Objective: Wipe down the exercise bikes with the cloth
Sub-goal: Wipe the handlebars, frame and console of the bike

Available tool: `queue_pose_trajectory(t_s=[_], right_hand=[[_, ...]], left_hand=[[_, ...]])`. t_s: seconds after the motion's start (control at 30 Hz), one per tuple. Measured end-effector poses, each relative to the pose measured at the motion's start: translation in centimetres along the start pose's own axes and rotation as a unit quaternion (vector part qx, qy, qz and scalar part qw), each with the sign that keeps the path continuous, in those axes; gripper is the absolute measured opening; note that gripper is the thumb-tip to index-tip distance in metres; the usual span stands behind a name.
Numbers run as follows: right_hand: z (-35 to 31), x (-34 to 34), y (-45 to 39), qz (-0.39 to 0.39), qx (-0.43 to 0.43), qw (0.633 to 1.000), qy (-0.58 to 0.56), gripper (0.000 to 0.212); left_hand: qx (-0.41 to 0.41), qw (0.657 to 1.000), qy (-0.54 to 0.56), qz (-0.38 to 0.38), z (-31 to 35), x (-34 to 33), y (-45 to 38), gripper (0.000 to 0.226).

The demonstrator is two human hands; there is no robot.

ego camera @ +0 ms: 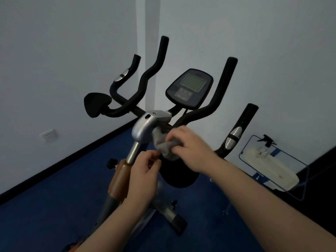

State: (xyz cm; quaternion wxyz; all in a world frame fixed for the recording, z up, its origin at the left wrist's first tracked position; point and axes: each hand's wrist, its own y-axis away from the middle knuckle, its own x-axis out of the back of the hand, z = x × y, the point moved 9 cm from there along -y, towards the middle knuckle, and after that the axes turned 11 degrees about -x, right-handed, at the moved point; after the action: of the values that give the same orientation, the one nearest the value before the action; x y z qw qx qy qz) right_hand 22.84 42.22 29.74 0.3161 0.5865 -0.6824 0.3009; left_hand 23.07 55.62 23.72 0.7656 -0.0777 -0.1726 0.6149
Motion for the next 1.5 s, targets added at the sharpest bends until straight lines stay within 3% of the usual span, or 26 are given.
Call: queue_pose_trajectory(t_s=[0.07,0.23,0.43,0.53,0.63,0.77,0.9,1.0,1.17,1.37,1.5], right_hand=[[0.5,-2.3,-0.2,-0.006,-0.024,1.000,0.010,0.009],[3.1,-1.6,1.5,0.067,-0.053,0.995,0.053,0.026],[3.3,-2.0,-1.2,0.042,-0.143,0.974,0.173,0.024],[4.3,-1.7,2.1,0.109,-0.184,0.972,0.102,0.024],[5.3,-1.9,8.7,0.158,-0.238,0.958,0.028,0.032],[5.5,-1.3,5.5,0.160,-0.262,0.950,0.051,0.022],[4.6,-2.3,7.3,0.231,-0.259,0.937,0.036,0.022],[5.0,-2.9,8.7,0.202,-0.254,0.945,0.042,0.023],[4.9,-1.5,1.4,0.117,-0.232,0.956,0.137,0.021],[6.3,-1.9,5.0,0.065,-0.203,0.977,0.029,0.015],[5.3,-1.7,0.9,0.015,-0.181,0.979,0.088,0.021]], left_hand=[[0.005,1.000,0.010,-0.012,-0.4,0.1,-0.2,0.023],[0.002,0.999,0.035,-0.025,-0.8,0.0,-0.6,0.020],[-0.023,0.998,0.005,-0.057,-0.1,-2.0,-4.5,0.009],[-0.040,0.997,-0.009,-0.065,-0.7,-3.5,-4.5,0.009],[-0.075,0.996,-0.019,-0.051,-0.8,-4.0,-3.6,0.025],[-0.084,0.996,-0.025,-0.008,-0.9,-4.0,-3.8,0.029],[-0.092,0.996,-0.017,-0.001,-1.0,-4.2,-3.4,0.029],[-0.091,0.996,-0.009,0.008,-0.7,-4.0,-3.4,0.030],[-0.064,0.997,0.030,-0.004,-0.8,-4.2,-3.4,0.025],[-0.011,0.997,0.077,-0.013,-2.0,-2.7,-1.4,0.020],[0.013,0.995,0.096,-0.009,-2.4,-1.7,-1.4,0.015]])
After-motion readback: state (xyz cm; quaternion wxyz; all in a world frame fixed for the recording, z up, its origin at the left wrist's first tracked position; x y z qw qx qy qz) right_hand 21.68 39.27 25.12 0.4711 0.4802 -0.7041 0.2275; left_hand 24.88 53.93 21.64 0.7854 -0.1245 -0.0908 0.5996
